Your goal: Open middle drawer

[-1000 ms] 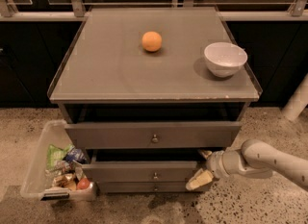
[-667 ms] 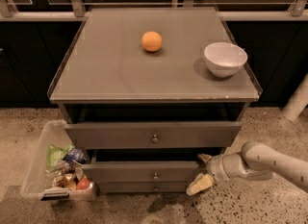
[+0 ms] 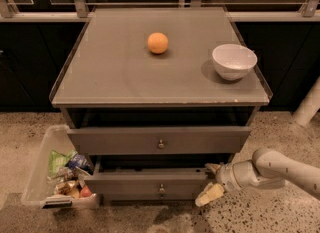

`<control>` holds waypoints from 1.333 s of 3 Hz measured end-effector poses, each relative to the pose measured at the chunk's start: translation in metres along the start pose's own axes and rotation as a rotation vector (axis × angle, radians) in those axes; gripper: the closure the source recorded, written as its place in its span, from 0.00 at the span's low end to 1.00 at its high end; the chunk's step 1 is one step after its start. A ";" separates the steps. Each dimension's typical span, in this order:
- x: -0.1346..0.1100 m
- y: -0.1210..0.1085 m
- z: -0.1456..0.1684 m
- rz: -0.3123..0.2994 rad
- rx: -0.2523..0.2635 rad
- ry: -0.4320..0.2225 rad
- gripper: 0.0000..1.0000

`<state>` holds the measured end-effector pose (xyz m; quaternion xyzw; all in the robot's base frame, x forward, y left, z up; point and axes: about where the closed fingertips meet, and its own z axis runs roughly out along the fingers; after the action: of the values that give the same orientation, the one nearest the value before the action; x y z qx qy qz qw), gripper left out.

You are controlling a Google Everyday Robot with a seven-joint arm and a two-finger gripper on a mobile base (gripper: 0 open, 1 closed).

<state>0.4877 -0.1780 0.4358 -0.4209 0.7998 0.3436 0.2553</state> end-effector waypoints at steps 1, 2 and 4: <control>0.011 0.024 -0.022 -0.001 -0.052 0.011 0.00; 0.042 0.074 -0.071 0.008 -0.116 0.076 0.00; 0.019 0.063 -0.075 -0.041 -0.097 0.036 0.00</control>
Offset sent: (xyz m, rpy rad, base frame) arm -0.1171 -0.0626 0.0598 -0.0106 0.1135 0.1142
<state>0.4158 -0.2194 0.4915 -0.4553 0.7776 0.3692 0.2273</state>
